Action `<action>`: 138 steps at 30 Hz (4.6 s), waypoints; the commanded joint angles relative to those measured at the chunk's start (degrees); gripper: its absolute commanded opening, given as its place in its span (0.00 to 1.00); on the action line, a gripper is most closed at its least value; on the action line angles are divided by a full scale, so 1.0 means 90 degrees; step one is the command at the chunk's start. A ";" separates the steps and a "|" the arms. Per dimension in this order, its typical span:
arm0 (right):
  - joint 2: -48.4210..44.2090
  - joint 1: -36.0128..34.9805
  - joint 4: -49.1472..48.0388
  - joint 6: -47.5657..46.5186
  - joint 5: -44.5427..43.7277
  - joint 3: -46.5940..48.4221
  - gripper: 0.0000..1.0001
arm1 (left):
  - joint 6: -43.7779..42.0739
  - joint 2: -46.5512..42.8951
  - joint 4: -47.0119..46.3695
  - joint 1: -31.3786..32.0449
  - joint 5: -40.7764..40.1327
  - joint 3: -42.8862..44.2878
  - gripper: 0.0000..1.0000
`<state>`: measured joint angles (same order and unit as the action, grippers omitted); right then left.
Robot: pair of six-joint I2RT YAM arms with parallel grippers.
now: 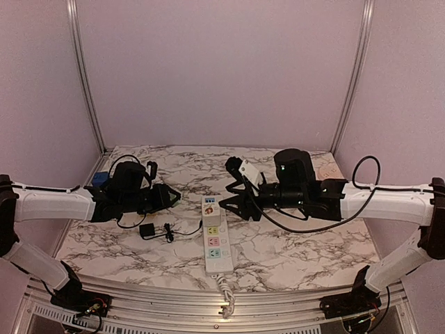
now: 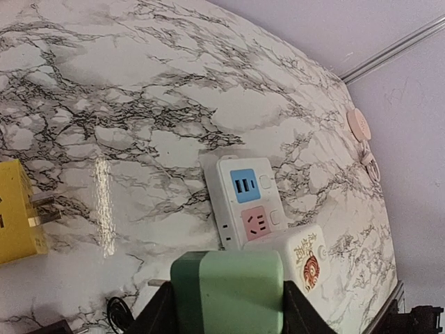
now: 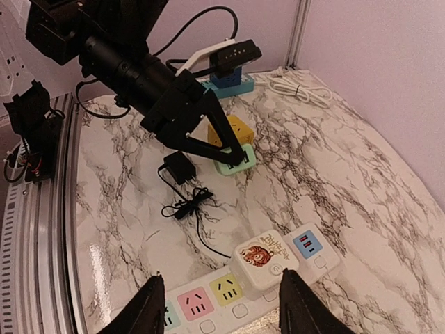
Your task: Insert the plug
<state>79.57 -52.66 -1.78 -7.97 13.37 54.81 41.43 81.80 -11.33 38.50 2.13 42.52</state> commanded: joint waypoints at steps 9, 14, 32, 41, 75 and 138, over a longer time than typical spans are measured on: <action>-0.0072 -0.0208 -0.0683 -0.0626 0.0857 -0.0103 0.52 | 0.1042 -0.1066 -0.1133 0.1069 -0.0033 -0.0738 0.27; 0.0093 -0.0617 -0.0565 -0.0959 0.0748 0.0058 0.52 | 0.1275 -0.1267 -0.1439 0.1496 -0.0184 -0.0870 0.27; 0.0689 -0.0896 -0.0874 -0.0827 0.0254 0.0385 0.53 | 0.1460 -0.1564 -0.2136 0.2139 -0.0207 -0.1059 0.27; 0.0806 -0.0905 -0.1025 -0.0914 -0.0011 0.0354 0.54 | 0.1471 -0.1587 -0.2207 0.2216 -0.0364 -0.1086 0.26; 0.0925 -0.1012 -0.0701 -0.1717 0.0196 0.0435 0.29 | 0.1647 -0.1225 -0.2464 0.2287 0.0035 -0.0924 0.28; 0.2399 0.0195 0.1506 -0.3211 0.1603 0.0990 0.23 | 0.1207 -0.3479 -0.0553 0.2236 -0.1493 -0.2073 0.99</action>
<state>99.61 -51.59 10.61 -36.01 28.97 61.67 52.25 50.24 -15.14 58.92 -11.00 24.86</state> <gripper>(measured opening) 0.369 0.988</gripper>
